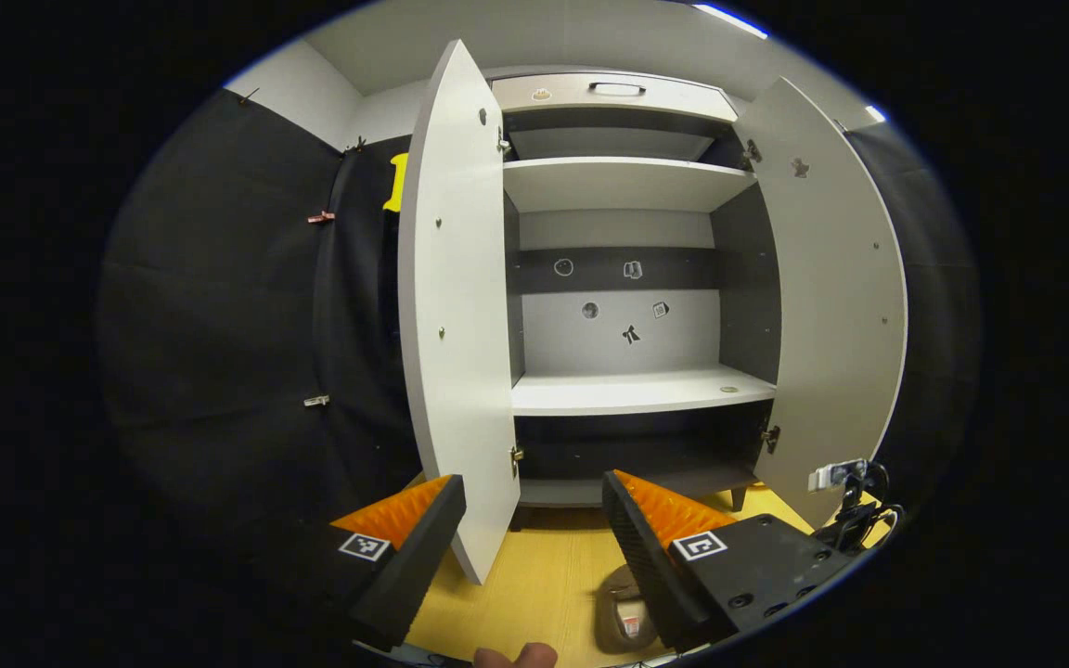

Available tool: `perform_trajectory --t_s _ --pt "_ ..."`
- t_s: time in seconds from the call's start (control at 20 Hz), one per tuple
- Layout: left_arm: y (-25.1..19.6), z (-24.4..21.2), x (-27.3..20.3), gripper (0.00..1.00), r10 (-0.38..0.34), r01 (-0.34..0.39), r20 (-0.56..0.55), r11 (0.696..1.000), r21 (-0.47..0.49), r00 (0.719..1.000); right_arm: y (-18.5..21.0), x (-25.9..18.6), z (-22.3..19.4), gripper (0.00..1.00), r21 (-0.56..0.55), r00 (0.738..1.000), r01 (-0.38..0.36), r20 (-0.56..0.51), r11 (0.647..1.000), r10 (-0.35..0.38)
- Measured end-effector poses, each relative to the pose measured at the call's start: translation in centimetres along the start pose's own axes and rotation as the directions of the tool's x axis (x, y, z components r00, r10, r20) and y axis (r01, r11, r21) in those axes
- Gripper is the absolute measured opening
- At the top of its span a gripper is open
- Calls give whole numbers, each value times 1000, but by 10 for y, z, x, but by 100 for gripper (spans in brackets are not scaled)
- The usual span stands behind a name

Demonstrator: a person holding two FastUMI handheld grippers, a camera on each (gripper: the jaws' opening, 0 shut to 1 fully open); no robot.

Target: Grab one shoe with the right hand and put it into the shoe cabinet, grab the other shoe with the left hand and put it into the shoe cabinet; then close the right door with the right hand and the left door with the left hand.

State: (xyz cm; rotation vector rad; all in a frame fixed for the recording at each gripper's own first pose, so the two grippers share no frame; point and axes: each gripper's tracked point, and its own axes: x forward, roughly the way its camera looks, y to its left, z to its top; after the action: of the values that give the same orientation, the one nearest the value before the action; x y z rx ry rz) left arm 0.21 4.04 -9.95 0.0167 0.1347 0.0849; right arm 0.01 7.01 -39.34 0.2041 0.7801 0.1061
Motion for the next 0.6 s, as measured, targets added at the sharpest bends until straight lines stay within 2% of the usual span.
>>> perform_trajectory --t_s 0.3,0.5,0.6 --pt "18 -9 7 95 31 -31 -24 1000 0 999 0 53 -9 91 -21 999 36 -38 999 -37" --pt "27 -19 9 95 43 -43 -45 999 8 998 -10 83 -9 68 -5 992 127 -23 992 -127" --pt "31 -23 9 95 48 -47 -56 999 12 997 -16 92 -5 46 8 986 169 -3 986 -169"
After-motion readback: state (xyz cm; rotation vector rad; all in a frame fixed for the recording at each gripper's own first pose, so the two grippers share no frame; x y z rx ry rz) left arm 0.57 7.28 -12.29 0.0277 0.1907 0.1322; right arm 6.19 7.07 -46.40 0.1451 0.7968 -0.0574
